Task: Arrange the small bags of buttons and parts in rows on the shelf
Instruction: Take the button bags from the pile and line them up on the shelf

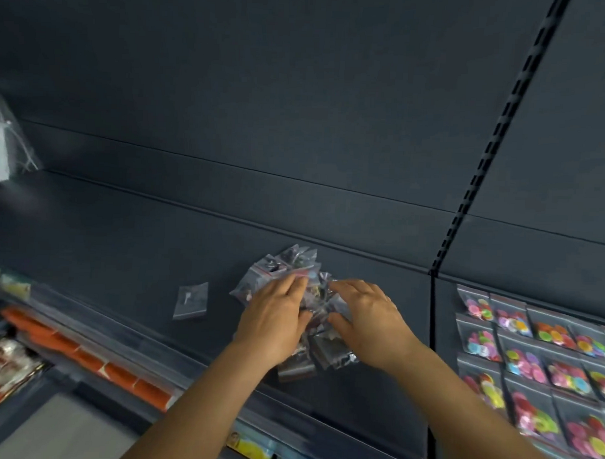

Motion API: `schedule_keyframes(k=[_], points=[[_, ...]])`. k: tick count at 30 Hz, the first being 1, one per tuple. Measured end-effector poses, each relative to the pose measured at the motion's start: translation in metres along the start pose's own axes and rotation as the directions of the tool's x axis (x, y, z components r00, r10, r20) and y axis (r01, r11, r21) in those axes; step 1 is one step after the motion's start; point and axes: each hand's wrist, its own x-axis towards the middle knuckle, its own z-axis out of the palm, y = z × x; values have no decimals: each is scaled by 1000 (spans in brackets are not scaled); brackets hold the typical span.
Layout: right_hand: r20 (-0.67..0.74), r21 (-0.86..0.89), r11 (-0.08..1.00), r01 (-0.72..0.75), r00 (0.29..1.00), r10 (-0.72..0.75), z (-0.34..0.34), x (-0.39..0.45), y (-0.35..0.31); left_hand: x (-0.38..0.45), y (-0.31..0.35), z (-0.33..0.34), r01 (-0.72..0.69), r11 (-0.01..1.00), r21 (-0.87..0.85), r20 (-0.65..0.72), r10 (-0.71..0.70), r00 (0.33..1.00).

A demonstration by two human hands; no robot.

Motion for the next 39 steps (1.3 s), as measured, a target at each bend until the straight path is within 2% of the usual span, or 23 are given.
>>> schedule_keyframes(k=[4, 7, 11, 15, 19, 21, 23, 26, 30, 33, 36, 39], points=[[53, -24, 999, 23, 998, -21, 13, 25, -9, 5, -19, 8, -51, 997, 53, 42, 49, 998], [125, -65, 997, 36, 992, -28, 17, 42, -12, 2, -30, 10, -32, 998, 56, 5, 32, 999], [213, -149, 986, 68, 976, -35, 20, 54, -7, 7, -45, 8, -11, 997, 70, 24, 10, 1000], [133, -155, 985, 76, 990, -55, 16, 58, 4, 13, -52, 6, 13, 996, 84, 36, -16, 999], [-32, -38, 999, 0, 1000, -1, 10, 63, 10, 21, -47, 3, 61, 998, 35, -56, -59, 997], [12, -30, 999, 21, 1000, -20, 10, 68, 11, 24, -43, 2, 60, 998, -18, -84, -61, 995], [69, -50, 997, 59, 996, -56, 14, 71, 11, 27, -40, 3, 19, 999, -41, -54, -21, 998], [-24, -7, 999, 53, 998, -53, 19, 75, 12, 28, -38, 6, -26, 998, -64, -31, 24, 999], [-136, 190, 975, -111, 981, 138, 15, 80, 14, 30, -39, 6, 17, 994, -110, -67, -24, 997], [-157, 264, 953, -150, 968, 196, 11, 81, 17, 33, -35, 5, 27, 990, -141, -117, -44, 992], [-165, 254, 956, -148, 967, 193, 11, 80, 16, 40, -27, 5, 26, 992, -120, -144, -43, 989], [-165, 166, 973, -158, 969, 185, 10, 78, 17, 46, -22, 9, -14, 998, -64, -145, 4, 989]])
